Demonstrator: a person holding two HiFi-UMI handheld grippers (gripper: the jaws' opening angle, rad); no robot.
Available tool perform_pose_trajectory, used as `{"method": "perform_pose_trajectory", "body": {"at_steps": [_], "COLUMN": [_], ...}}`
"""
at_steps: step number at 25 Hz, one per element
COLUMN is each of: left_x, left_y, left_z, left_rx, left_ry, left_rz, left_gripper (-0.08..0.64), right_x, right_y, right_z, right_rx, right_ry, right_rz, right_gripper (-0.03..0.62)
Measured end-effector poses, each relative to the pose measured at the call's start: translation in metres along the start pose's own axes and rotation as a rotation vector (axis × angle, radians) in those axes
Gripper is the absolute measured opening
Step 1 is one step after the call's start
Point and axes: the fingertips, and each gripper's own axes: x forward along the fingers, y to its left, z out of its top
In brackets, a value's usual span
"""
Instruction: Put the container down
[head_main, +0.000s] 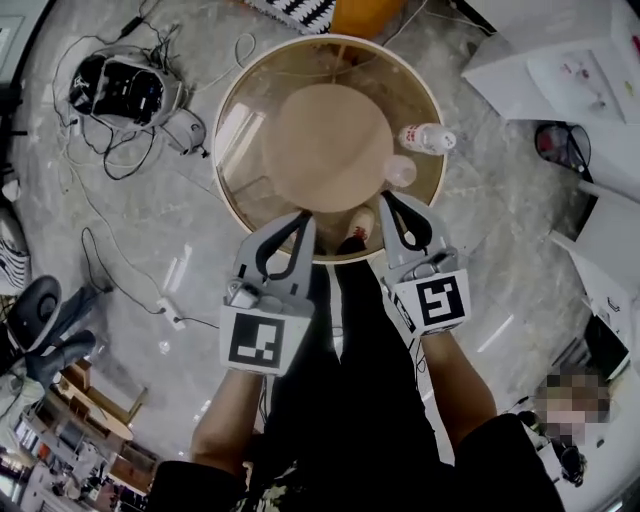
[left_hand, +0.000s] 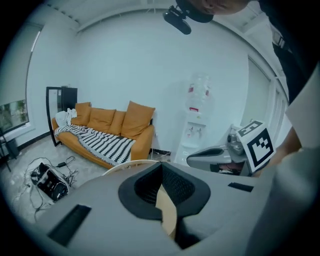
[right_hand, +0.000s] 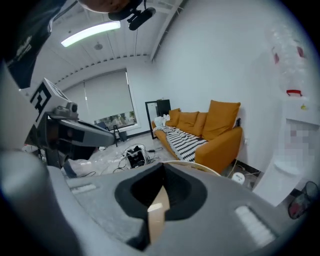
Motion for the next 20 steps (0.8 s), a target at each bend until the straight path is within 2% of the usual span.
{"method": "perform_pose_trajectory", "body": {"at_steps": [3,7,13,20], "left_x": [-0.040,-0.083,-0.121,-0.157], "left_y": [0.001,-0.006,-0.027,-0.046], "left_z": [0.035,0.083,0.140,0.176], "left_rx": [0.005,0.042,0.078,0.154], "left_ry": [-0.049,-0.085,-0.155,-0.202], "left_rz": [0.029,0.032,0.027,-0.001], "left_gripper": [0.012,0.012,0.012,0.012], "right_x": [-0.025,-0.058,-0.098,-0.146], "right_y": [0.036,0.065,0.069,0.078], "right_z": [0.049,0.107,0.168,0.222], "right_rx": [-0.007,0.003,-0.001,-0.035], "right_ry": [-0.035,-0.078,-0.133,-0.181], "right_rz": [0.052,0.104,0.090,0.087], "right_gripper": [-0.006,-0.006,-0.006,-0.006]}}
